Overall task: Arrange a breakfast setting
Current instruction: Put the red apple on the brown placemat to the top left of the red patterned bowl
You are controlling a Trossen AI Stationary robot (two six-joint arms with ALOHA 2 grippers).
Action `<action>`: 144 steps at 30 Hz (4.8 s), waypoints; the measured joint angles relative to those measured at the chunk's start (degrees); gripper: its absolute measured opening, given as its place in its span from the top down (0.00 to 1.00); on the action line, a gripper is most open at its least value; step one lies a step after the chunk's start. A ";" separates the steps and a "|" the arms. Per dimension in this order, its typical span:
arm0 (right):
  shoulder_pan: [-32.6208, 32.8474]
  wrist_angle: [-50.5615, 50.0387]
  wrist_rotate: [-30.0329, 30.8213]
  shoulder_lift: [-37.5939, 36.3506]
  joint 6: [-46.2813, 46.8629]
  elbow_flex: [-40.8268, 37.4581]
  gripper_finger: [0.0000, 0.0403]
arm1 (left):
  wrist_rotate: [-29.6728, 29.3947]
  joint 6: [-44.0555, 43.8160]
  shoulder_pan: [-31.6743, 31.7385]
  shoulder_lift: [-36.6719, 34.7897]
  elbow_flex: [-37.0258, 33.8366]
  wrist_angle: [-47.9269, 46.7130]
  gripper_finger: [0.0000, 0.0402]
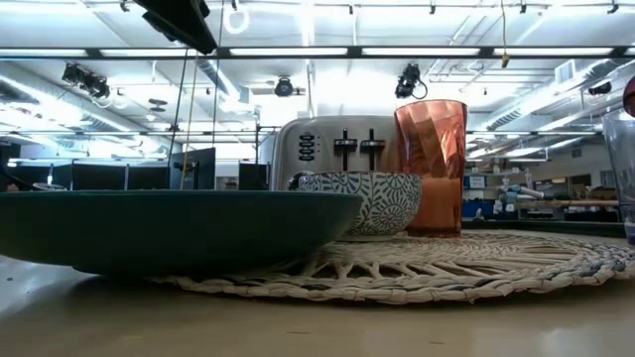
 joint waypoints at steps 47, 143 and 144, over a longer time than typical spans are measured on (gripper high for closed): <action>-0.34 11.97 -1.58 0.15 4.71 -14.78 0.79 | -0.07 1.54 0.20 0.00 0.00 0.60 0.65; -52.03 39.21 21.25 23.35 -63.19 19.96 0.96 | -2.98 -2.31 -0.07 -15.54 0.07 -25.12 0.65; -52.03 39.37 21.22 23.37 -63.23 19.96 0.96 | -3.01 -2.44 -0.26 -15.54 0.07 -25.10 0.65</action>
